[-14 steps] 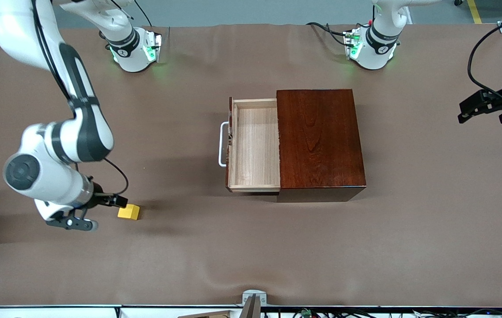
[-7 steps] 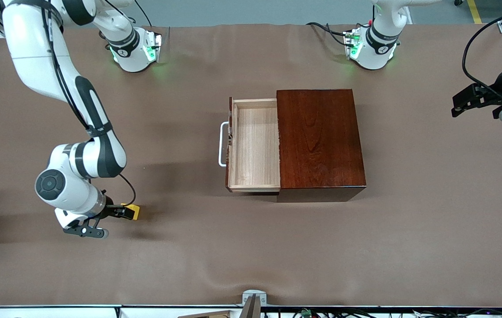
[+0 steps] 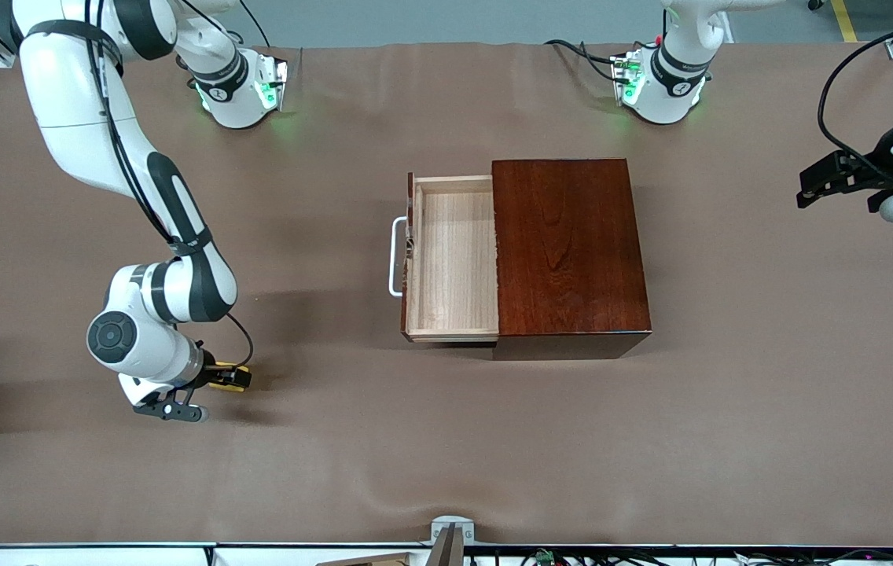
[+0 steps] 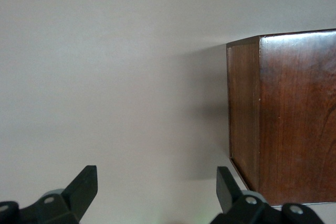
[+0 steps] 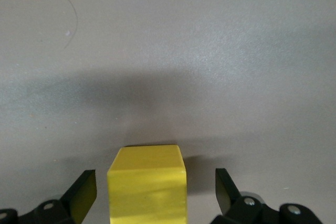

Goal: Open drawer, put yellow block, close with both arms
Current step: 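Lower the right gripper onto the yellow cube and grasp it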

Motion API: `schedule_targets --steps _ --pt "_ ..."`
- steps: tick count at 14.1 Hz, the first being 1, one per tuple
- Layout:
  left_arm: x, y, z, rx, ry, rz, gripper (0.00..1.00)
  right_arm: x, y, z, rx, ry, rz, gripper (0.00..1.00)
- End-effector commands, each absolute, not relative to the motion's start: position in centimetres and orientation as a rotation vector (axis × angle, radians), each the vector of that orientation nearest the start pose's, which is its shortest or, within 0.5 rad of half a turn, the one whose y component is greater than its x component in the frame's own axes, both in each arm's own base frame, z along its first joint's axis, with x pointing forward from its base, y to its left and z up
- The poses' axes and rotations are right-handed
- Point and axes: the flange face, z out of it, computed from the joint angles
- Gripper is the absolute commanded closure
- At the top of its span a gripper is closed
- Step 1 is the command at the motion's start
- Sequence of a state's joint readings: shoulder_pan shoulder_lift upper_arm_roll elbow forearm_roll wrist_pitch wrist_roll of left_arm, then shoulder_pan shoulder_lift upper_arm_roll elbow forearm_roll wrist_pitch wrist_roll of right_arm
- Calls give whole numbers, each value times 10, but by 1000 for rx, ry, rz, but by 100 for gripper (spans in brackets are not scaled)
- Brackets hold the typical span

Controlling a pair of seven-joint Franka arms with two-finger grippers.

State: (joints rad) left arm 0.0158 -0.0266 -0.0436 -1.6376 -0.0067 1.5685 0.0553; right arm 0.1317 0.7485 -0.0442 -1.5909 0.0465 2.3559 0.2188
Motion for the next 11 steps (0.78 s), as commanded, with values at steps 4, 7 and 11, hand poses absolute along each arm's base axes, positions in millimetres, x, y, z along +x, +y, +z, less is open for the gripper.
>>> schedule_targets --steps 4,7,11 --pt "552 -12 609 -3156 154 40 0 693 66 196 -3113 225 -16 69" --pt "553 -13 620 -3154 155 2 0 696 69 206 -3111 217 -32 100" --pt "553 -19 620 -3150 171 0 0 697 73 282 -3106 199 -30 100"
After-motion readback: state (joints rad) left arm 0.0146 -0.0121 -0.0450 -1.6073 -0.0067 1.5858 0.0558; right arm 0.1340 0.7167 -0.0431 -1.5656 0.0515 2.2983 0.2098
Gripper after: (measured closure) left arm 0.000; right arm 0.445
